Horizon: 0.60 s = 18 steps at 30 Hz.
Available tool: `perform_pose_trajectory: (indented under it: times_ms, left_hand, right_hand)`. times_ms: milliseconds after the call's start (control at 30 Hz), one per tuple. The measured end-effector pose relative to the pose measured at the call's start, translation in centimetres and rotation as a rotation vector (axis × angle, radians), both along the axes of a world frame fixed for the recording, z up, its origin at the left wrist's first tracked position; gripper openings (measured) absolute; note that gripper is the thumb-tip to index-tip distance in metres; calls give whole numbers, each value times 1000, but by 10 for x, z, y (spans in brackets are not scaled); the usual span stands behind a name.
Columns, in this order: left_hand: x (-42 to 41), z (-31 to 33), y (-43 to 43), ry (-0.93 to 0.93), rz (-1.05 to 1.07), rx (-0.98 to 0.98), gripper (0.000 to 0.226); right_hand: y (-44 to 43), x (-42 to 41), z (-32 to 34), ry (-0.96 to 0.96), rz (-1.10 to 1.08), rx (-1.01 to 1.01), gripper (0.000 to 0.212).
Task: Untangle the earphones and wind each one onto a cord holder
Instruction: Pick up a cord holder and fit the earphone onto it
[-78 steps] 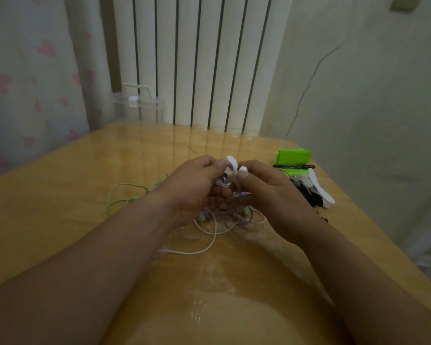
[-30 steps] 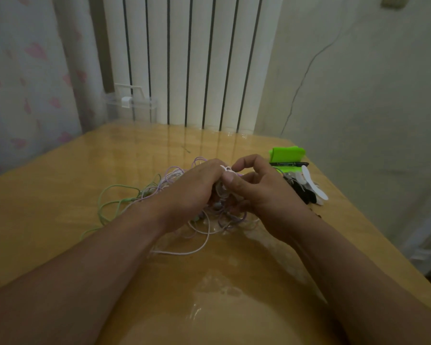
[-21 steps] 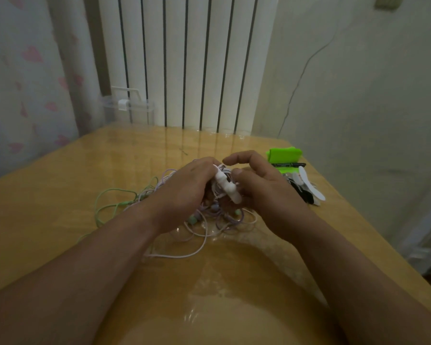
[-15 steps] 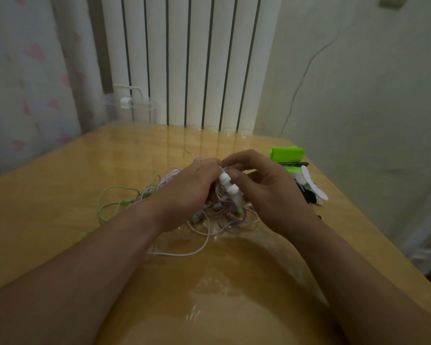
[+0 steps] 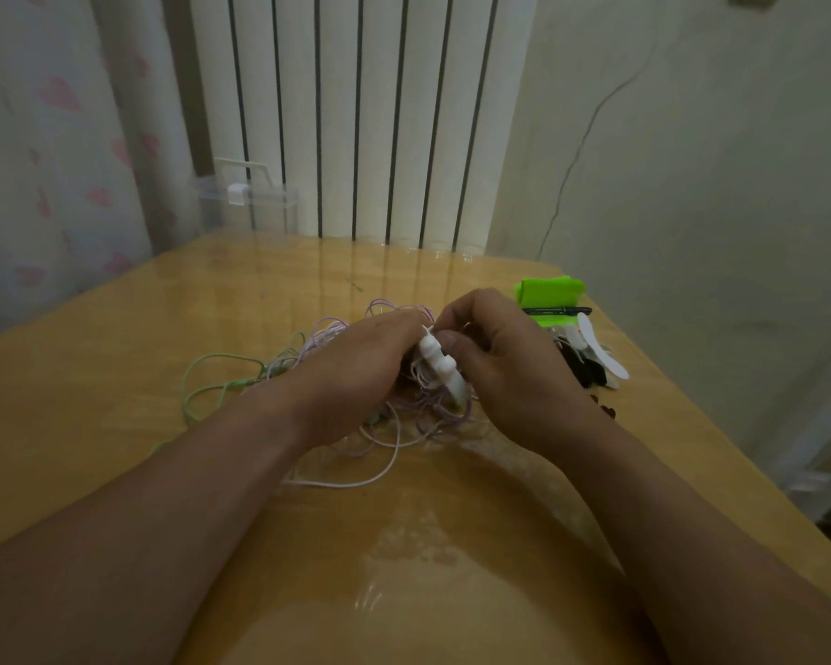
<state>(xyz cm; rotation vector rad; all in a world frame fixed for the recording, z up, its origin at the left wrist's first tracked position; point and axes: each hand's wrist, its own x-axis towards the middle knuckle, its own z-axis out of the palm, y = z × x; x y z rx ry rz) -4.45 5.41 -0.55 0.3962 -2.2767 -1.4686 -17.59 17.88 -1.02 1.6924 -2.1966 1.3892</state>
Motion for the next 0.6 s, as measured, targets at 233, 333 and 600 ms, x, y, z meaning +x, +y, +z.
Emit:
perform_pose_trajectory:
  times_ms: [233,333,600]
  left_hand:
    - [2,6,9,40,19,259,28]
    - [1,5,8,69,53,376,29]
    - [-6,6,7,110,-75,549,37]
  right_hand:
    - [-2,0,-3,121,2,-11,6]
    - [-1,0,-3,136,18,-15,7]
    - [0,-4,-6,93,-9,21,6]
